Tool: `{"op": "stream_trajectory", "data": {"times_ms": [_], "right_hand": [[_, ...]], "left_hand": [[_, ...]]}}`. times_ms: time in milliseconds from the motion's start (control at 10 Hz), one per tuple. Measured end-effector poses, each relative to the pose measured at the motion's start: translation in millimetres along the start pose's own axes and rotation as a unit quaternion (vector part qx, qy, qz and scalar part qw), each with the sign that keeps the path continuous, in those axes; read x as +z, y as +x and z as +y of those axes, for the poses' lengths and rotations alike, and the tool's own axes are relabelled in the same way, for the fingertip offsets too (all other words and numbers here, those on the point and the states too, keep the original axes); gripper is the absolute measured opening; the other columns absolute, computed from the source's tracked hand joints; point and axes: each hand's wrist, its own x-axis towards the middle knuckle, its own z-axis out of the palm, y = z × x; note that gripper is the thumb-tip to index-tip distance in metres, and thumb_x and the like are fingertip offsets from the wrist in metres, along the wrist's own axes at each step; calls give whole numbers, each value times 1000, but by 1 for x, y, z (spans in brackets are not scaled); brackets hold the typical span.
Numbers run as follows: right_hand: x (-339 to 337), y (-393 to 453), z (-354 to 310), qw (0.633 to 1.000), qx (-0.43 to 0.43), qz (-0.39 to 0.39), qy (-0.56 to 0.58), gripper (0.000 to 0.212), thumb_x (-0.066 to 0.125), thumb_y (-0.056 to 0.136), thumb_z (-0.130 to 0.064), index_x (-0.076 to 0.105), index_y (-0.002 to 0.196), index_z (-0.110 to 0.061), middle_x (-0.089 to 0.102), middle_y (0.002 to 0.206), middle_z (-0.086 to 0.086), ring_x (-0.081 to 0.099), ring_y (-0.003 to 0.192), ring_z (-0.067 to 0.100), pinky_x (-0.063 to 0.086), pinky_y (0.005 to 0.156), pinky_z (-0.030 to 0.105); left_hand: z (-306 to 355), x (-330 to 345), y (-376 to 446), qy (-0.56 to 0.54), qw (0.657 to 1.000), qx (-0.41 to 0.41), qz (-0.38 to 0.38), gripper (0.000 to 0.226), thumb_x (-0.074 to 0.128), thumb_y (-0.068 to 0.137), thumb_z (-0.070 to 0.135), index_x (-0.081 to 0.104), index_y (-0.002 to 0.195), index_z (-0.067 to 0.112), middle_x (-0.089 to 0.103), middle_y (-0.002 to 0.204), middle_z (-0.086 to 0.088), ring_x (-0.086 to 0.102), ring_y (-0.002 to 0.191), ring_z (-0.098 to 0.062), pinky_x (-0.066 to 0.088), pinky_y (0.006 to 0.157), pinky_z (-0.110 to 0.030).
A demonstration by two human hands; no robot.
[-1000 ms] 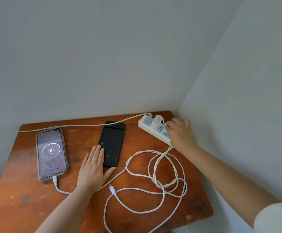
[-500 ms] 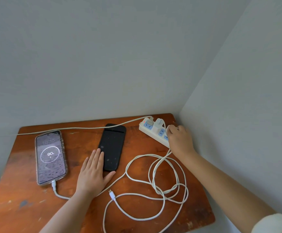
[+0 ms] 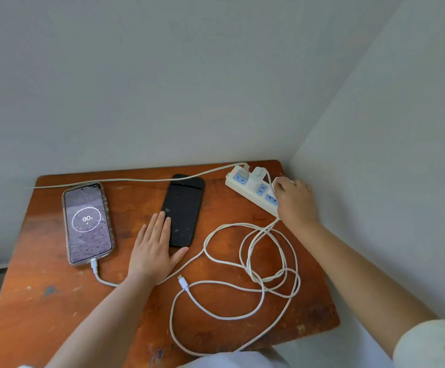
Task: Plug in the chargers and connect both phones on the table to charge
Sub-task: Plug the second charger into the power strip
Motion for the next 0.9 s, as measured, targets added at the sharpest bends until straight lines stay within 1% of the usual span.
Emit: {"op": "stream_trajectory", "data": {"times_ms": [100, 200, 400, 500, 600, 700, 800, 900], "right_hand": [[-3, 2, 4, 1000, -12, -7, -10, 47, 67, 85, -21, 45, 124, -7, 48, 134, 7, 50, 112, 22, 44, 90, 26], [-7, 7, 6, 1000, -18, -11, -20, 42, 65, 86, -16, 49, 123, -6, 49, 133, 7, 51, 108, 24, 44, 87, 28], [-9, 11, 9, 999, -28, -17, -24, 42, 65, 86, -16, 51, 123, -5, 51, 133, 8, 52, 108, 25, 45, 87, 29], [-6, 8, 11, 1000, -13, -7, -10, 44, 70, 83, -17, 52, 121, -5, 53, 131, 8, 54, 109, 24, 48, 86, 29], [-4, 5, 12, 1000, -5, -7, -6, 46, 71, 82, -17, 51, 122, -5, 54, 130, 8, 55, 110, 24, 49, 87, 29], [-8, 9, 5, 999, -24, -11, -39, 46, 69, 83, -22, 50, 122, -8, 52, 130, 7, 53, 111, 22, 46, 87, 27], [-10, 8, -1, 998, -25, -10, -52, 47, 67, 85, -26, 47, 124, -9, 51, 130, 6, 51, 113, 22, 42, 92, 28], [-4, -4, -3, 996, -32, -15, -78, 49, 62, 88, -27, 40, 129, -10, 45, 135, 7, 46, 118, 23, 36, 99, 31]], "left_hand": [[0, 1, 0, -9, 1000, 2, 7, 80, 25, 86, 62, -6, 143, 15, -7, 155, -7, -11, 142, -19, -8, 113, -31], [0, 2, -1, -21, 1000, 4, 10, 80, 26, 86, 62, -4, 143, 15, -6, 155, -6, -10, 142, -19, -7, 113, -31], [-2, 5, 1, -15, 1000, 1, 19, 81, 24, 85, 64, -5, 143, 16, -7, 155, -5, -11, 141, -18, -10, 110, -30], [-2, 6, 1, -17, 1000, 2, 23, 81, 23, 84, 65, -5, 143, 16, -7, 155, -5, -11, 141, -18, -10, 109, -29], [-2, 7, 1, -28, 999, 5, 25, 81, 25, 84, 64, -3, 143, 16, -5, 155, -5, -10, 142, -18, -10, 109, -29], [-2, 6, 1, -24, 999, 6, 23, 81, 24, 84, 64, -4, 143, 16, -6, 155, -5, -10, 141, -18, -9, 110, -30], [-2, 4, 1, -22, 1000, 5, 19, 81, 24, 85, 64, -5, 143, 16, -7, 155, -5, -11, 142, -19, -9, 111, -31], [-1, 3, 1, -28, 999, 6, 18, 80, 25, 85, 63, -5, 143, 15, -7, 155, -6, -10, 142, -19, -8, 112, -31]]}}
